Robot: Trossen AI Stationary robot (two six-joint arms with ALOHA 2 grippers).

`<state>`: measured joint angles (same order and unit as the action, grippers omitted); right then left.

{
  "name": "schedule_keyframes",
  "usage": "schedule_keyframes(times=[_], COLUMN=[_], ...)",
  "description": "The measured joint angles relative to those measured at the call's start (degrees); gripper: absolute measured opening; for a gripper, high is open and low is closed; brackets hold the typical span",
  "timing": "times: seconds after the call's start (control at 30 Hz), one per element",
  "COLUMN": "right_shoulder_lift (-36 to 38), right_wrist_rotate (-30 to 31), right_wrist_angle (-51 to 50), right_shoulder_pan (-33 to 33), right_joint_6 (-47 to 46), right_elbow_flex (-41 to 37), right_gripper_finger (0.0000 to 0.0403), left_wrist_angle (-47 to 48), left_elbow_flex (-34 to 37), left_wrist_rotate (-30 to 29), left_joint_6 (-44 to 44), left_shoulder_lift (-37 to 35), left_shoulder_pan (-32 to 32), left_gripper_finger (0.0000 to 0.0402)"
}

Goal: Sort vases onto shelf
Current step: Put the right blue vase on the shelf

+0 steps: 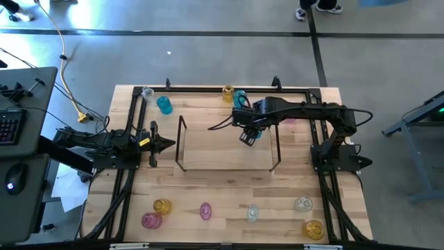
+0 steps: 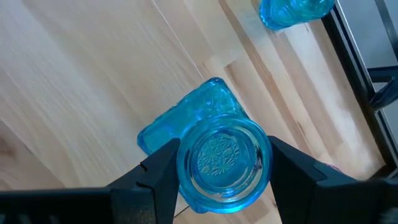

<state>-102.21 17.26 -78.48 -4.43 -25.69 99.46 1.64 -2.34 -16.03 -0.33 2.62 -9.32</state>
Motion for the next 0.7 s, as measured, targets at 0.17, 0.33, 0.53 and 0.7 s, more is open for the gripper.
schedule_keyframes(times=[0.17, 0.33, 0.53, 0.7], right_shoulder_lift=[-0.2, -0.1, -0.2, -0.2], right_wrist_rotate=[-0.3, -0.3, -0.5, -0.5], right_wrist_angle=[1.6, 2.6, 3.6, 3.8], right_shoulder_pan=[0.1, 0.4, 1.2, 1.5], right_joint_6=[-0.7, -1.5, -1.5, -1.7], right_elbow_flex=[0.0, -1.1, -5.3, -5.5], right_gripper_finger=[0.0176, 0.0176, 0.0176, 0.0176], left_wrist_angle=[0.0, 0.0, 0.0, 0.0], left_elbow_flex=[0.0, 0.0, 0.0, 0.0], left_wrist_rotate=[0.0, 0.0, 0.0, 0.0], left_joint_6=[0.0, 0.0, 0.0, 0.0], left_shoulder_lift=[0.0, 0.0, 0.0, 0.0], left_shoulder_pan=[0.0, 0.0, 0.0, 0.0], left_gripper_finger=[0.0005, 0.0005, 0.0005, 0.0005])
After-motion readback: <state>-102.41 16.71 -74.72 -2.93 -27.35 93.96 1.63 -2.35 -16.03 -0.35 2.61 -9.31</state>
